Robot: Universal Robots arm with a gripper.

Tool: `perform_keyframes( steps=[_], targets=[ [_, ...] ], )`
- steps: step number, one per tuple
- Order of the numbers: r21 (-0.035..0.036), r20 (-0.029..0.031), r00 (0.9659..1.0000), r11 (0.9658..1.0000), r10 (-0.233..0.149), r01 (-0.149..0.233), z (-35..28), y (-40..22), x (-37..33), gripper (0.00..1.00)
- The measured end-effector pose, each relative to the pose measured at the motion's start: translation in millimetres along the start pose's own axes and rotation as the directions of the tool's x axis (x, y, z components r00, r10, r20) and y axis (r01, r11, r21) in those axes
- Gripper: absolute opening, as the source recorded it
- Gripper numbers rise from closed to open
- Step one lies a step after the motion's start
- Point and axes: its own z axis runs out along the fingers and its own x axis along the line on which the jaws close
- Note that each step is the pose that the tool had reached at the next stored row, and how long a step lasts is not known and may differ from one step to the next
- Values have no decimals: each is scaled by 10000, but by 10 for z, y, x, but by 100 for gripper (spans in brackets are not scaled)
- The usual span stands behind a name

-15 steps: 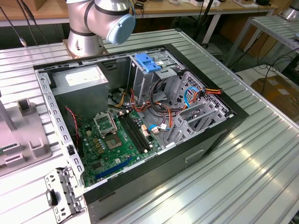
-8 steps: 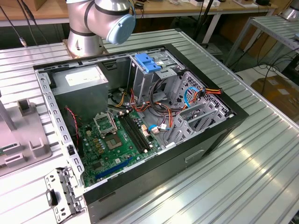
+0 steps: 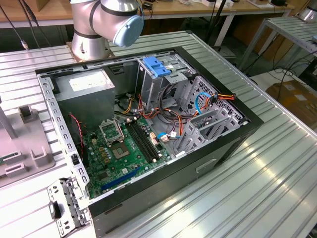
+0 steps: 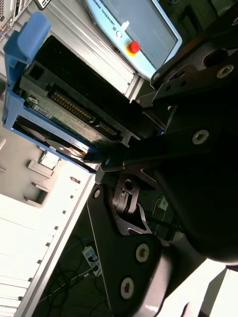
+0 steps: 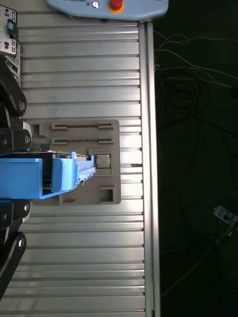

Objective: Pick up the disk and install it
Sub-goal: 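Pick up the disk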

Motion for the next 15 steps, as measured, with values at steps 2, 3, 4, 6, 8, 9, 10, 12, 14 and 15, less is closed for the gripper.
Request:
perform_keyframes(
  steps=[2, 3, 4, 6, 8, 9, 10, 12, 14, 15],
  targets=[
    [0, 0, 10000, 10000, 0, 0, 0, -9, 2, 36],
    [0, 0, 10000, 10000, 0, 0, 0, -12, 3, 36],
    [0, 0, 10000, 10000, 0, 0, 0, -18, 4, 36],
    [0, 0, 10000, 10000, 0, 0, 0, -28, 5, 36],
    [-1, 0, 10000, 10000, 1, -1, 0, -38, 7, 36],
    [-1, 0, 10000, 10000, 0, 0, 0, -43, 8, 36],
    [0, 0, 10000, 10000, 1, -1, 0, -47, 8, 36],
    [0, 0, 10000, 10000, 0, 0, 0, -58, 10, 36],
    [-1, 0, 10000, 10000, 0, 0, 0, -66, 11, 36],
    [-1, 0, 10000, 10000, 1, -1, -1, -72, 12, 36]
  ],
)
